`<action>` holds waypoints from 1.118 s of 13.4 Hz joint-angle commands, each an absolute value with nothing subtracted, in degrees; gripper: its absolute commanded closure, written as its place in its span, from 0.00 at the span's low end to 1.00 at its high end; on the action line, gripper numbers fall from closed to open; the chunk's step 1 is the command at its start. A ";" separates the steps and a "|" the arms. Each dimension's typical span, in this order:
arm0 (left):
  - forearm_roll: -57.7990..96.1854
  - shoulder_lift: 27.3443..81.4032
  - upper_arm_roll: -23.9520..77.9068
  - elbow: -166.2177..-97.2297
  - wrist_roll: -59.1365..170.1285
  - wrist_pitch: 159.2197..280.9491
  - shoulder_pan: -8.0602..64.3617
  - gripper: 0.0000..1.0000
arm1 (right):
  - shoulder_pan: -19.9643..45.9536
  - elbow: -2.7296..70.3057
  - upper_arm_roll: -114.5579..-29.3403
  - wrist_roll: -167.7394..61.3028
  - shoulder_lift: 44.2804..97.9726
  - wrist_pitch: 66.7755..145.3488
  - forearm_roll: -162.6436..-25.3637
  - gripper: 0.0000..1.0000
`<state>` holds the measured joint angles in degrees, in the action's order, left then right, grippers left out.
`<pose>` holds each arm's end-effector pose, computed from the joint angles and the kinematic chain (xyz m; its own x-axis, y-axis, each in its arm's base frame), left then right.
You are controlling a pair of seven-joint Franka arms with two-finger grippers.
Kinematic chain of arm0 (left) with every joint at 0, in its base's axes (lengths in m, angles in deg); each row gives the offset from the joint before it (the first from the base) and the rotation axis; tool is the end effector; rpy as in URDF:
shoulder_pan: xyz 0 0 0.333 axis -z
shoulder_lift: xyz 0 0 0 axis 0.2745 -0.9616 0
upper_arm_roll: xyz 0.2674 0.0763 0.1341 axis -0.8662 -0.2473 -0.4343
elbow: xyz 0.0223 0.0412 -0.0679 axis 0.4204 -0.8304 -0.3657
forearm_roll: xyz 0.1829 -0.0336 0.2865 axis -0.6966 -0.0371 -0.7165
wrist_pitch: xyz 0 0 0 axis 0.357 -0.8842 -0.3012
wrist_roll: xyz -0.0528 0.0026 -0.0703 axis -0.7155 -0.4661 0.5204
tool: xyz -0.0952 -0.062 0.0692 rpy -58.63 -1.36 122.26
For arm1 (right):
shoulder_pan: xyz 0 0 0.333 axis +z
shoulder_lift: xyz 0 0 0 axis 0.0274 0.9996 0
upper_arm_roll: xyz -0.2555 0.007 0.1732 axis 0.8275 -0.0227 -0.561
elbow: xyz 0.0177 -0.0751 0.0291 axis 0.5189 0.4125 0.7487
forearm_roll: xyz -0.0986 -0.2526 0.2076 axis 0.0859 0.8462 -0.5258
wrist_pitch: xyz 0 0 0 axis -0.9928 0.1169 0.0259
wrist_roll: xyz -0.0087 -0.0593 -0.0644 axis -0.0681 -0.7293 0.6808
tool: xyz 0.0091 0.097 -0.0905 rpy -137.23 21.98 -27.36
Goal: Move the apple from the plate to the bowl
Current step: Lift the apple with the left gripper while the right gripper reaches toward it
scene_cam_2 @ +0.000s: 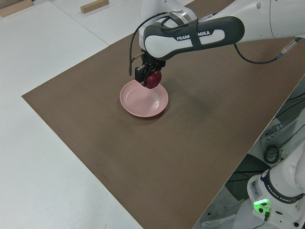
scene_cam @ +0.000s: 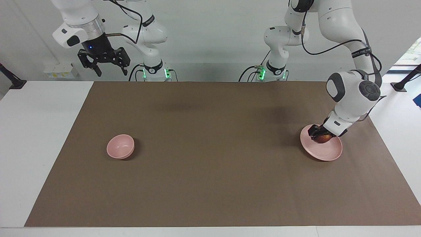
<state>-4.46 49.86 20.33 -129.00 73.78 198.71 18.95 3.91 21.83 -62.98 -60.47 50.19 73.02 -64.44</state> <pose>0.5621 0.0019 0.3738 0.9973 -0.0275 -0.0680 -0.0268 -0.9996 0.0111 0.4601 0.0064 0.6192 0.9992 0.0265 -0.0284 0.0259 -0.9994 -0.0214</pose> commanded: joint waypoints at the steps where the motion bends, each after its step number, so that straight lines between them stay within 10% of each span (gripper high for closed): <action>1: -3.31 50.37 19.91 -126.77 62.73 195.26 21.46 1.00 | 2.89 24.42 -63.08 -60.78 48.32 72.57 -65.79 0.00; 15: 39.91 48.44 22.27 -119.12 27.74 188.14 27.18 1.00 | 2.54 32.16 -62.46 -60.25 44.97 73.10 -81.41 0.00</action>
<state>35.49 49.38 22.25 -121.04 35.56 190.59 26.73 3.44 29.31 -62.52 -60.50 46.69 72.17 -77.08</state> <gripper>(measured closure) 0.238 0.000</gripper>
